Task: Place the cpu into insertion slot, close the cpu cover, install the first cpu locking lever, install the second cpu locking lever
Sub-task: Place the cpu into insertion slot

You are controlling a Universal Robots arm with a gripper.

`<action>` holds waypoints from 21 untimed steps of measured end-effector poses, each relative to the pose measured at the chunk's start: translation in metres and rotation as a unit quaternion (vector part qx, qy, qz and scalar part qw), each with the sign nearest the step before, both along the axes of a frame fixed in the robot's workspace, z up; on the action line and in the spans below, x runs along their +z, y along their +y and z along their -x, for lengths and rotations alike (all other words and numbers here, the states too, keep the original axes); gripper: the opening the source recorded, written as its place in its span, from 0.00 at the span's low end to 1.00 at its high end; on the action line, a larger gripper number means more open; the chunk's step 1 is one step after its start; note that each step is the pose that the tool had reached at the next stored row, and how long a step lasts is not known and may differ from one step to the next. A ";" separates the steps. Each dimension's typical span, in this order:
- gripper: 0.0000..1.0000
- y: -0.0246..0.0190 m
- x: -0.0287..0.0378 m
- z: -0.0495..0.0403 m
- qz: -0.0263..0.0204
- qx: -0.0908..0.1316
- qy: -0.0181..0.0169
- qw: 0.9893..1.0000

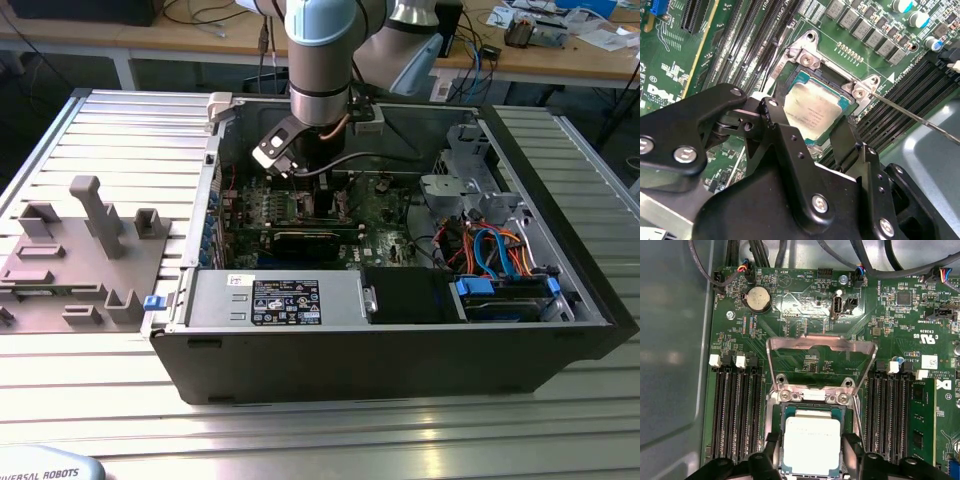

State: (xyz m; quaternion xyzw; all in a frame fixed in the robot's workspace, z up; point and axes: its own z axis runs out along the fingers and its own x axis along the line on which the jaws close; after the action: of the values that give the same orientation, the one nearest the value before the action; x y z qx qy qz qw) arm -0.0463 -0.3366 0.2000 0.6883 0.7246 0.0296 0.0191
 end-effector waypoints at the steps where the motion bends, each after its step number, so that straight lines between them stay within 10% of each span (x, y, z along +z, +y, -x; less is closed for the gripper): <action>1: 0.62 0.0000 0.0000 0.0000 0.000 0.000 0.000 1.000; 11: 0.61 0.0002 0.0134 -0.0015 0.001 0.000 0.001 1.000; 21: 0.11 0.0002 0.0136 -0.0105 0.009 0.000 0.022 1.000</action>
State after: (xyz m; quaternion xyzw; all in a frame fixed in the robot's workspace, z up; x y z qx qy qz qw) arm -0.0358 -0.3364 0.2136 0.6885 0.7252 0.0077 0.0090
